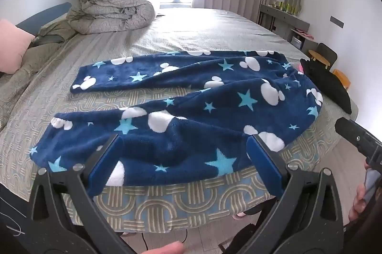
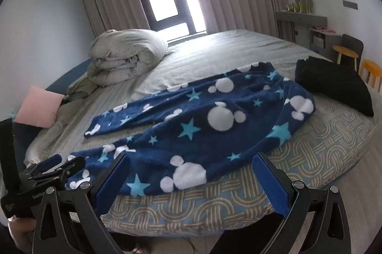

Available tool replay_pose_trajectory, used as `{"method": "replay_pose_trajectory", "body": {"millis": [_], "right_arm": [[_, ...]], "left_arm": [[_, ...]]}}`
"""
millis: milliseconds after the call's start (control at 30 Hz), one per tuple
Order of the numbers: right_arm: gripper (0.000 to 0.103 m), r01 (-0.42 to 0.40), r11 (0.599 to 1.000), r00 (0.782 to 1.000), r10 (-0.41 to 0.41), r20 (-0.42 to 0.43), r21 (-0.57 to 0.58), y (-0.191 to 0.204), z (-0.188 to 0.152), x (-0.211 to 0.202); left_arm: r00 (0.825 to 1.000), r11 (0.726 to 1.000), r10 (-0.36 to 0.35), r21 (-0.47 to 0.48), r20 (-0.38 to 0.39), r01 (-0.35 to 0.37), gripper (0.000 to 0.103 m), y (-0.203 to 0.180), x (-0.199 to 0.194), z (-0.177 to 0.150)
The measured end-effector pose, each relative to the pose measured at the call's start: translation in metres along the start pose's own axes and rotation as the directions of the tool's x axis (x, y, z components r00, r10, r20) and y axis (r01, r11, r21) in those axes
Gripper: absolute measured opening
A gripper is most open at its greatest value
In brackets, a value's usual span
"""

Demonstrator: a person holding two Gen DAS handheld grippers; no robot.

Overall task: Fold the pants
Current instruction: 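Move both grippers toward the cuffs of the navy star-print pants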

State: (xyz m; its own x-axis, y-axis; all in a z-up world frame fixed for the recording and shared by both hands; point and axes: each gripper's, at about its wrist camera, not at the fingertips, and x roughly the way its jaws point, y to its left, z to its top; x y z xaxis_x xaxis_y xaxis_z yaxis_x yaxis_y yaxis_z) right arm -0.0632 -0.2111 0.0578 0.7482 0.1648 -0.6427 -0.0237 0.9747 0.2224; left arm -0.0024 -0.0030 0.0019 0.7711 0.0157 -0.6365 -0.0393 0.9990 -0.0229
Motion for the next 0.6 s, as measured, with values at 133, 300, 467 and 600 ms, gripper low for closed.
{"method": "replay_pose_trajectory", "body": {"millis": [133, 300, 467, 600], "right_arm": [[0.103, -0.001, 1.000, 1.000, 0.001, -0.007, 0.012, 0.001, -0.005, -0.001], [0.103, 0.018, 1.000, 0.999, -0.018, -0.040, 0.009, -0.006, -0.008, 0.012], [0.103, 0.042, 0.999, 0.998, -0.042, -0.053, -0.008, -0.003, -0.007, 0.016], [0.103, 0.036, 0.999, 0.998, -0.036, -0.055, -0.003, -0.003, -0.007, 0.014]], "left_arm": [[0.999, 1.000, -0.029, -0.010, -0.023, 0.029, 0.102, 0.006, 0.002, -0.006], [0.997, 0.998, -0.060, -0.010, -0.042, 0.060, 0.102, 0.006, 0.004, -0.010], [0.996, 0.997, -0.080, -0.003, -0.032, 0.080, 0.102, 0.005, 0.003, -0.011], [0.993, 0.993, -0.115, -0.011, -0.022, 0.115, 0.102, 0.006, 0.001, -0.011]]}}
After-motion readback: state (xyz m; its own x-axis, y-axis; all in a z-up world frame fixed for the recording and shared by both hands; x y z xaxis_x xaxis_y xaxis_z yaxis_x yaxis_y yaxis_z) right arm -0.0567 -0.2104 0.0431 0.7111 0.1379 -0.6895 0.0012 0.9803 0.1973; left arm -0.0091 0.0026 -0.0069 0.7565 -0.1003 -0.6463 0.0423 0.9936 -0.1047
